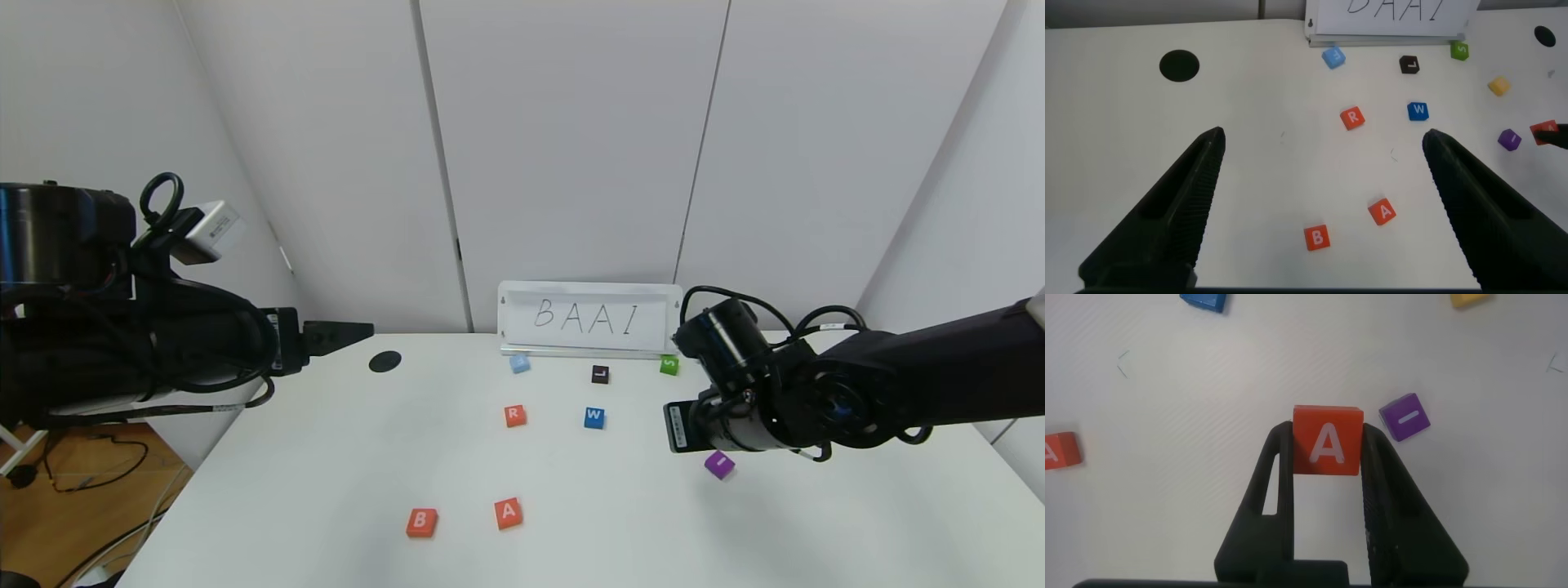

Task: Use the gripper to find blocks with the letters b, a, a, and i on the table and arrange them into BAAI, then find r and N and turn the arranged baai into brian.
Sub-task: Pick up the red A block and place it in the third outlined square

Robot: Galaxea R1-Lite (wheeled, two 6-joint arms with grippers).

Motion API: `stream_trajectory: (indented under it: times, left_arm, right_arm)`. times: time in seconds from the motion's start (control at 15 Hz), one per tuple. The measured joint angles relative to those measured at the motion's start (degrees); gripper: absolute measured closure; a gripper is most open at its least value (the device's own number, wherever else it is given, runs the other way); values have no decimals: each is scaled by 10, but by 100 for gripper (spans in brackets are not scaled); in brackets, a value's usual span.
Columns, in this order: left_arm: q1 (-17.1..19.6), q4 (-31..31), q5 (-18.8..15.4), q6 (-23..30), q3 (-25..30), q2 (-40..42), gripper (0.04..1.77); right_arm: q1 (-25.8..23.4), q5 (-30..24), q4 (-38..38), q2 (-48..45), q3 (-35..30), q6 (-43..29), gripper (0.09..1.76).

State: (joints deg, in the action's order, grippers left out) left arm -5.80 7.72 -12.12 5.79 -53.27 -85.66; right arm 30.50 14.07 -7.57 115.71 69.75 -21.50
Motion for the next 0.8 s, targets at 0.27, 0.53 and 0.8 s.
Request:
stream_trajectory:
  times: [0.27,0.53,0.8]
  left_arm:
    - [-1,0,0,-1,0,-8,9]
    - [-1,0,0,-1,0,-13,9]
    - [-1,0,1,-1,0,-16,9]
  right_arm:
    - [30,18,2,34,8,-25,131]
    - [65,47,2,74,28,-58,131]
    - [86,49,0,104,43,-79,131]
